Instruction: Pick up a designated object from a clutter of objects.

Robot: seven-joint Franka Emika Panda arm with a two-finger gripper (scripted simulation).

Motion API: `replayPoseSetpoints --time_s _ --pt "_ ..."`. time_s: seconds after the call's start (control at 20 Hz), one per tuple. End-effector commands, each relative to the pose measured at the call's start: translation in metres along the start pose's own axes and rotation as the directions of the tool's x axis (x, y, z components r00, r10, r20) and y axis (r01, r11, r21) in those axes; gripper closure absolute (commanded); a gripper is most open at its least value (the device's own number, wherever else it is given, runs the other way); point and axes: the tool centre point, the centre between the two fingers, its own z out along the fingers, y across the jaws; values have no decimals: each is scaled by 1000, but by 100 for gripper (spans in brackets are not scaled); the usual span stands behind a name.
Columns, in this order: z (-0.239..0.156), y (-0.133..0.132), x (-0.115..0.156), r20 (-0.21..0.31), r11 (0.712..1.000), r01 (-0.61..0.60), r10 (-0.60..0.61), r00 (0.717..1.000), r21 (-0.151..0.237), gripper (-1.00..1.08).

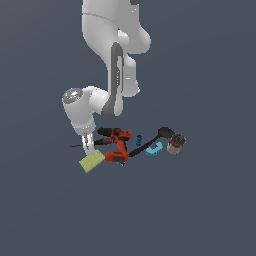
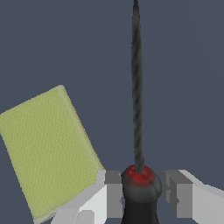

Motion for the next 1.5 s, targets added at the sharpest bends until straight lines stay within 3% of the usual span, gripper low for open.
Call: replayPoseSetpoints --time_s 0.0,1.45 --pt "-11 2 -6 2 1000 2 -2 1000 -1 108" --pt "-236 44 -77 4 1000 -3 3 1000 -19 108"
